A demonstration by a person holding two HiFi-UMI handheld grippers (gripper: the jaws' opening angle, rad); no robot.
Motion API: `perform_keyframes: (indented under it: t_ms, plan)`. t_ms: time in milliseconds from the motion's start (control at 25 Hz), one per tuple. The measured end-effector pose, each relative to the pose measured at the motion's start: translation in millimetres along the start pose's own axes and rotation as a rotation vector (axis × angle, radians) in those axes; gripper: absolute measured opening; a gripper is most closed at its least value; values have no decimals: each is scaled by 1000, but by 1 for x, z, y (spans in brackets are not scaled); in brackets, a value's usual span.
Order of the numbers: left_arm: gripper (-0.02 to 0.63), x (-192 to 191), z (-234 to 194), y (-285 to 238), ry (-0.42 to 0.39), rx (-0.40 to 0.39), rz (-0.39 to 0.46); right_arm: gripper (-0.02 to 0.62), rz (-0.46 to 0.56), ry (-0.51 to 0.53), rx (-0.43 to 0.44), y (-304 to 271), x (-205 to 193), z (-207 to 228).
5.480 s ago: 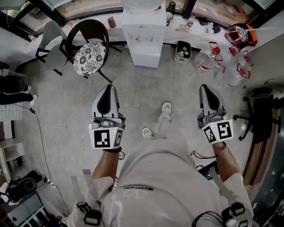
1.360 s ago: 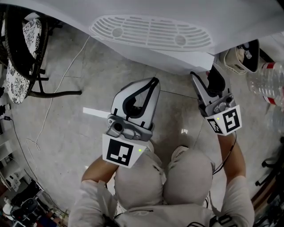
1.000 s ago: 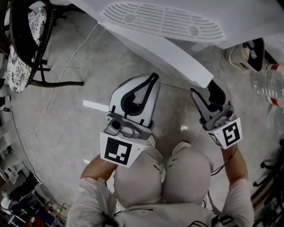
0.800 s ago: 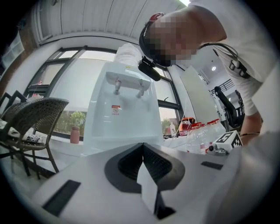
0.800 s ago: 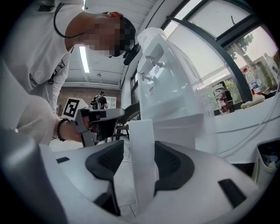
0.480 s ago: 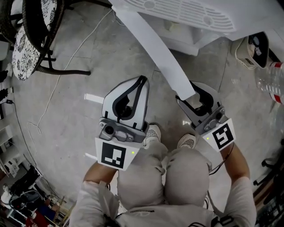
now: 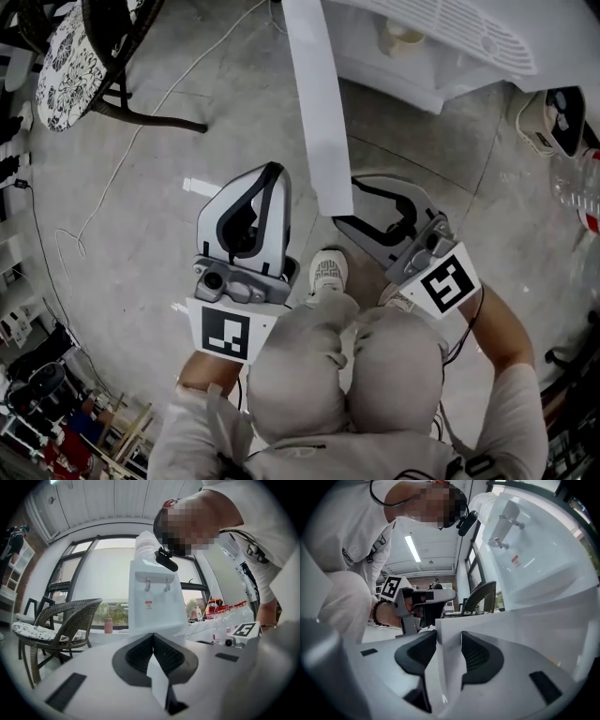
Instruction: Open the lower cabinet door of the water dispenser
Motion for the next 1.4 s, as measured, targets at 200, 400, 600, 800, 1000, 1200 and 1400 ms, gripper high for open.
perform_keyframes:
  t_ms: [200,400,600,800,1000,1200,1400]
  plan:
    - [5,-1,-7,6,-20,62,-14,175,11,-30,69,-32,-2,-17]
    - [5,5,-25,19,-64,131,-10,175,14,-45,124,-59,-7,-31]
    - [5,9,-40,36,-89,174,-6,176,43,-46,170,-82,-9,-39]
    - [5,8,-44,53,-92,211,-20,179,59,-39,200,-103,-11,-48]
    - [5,10,-44,57,-95,212,-26,181,54,-39,213,-113,-14,-52]
    - [5,9,-39,49,-87,187,-15,178,51,-62,199,-95,-14,-44]
    - [5,10,-31,36,-70,146,-4,150,54,-93,158,-60,-8,-23]
Point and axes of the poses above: the fingertips, and each gripper's own axes: y backward along the fingers, z to its right, x out of its top, the point moved 8 cm from there along y, backward along the fingers, and after that the axes turned 15 degrees about -x, right-handed, at the moved point
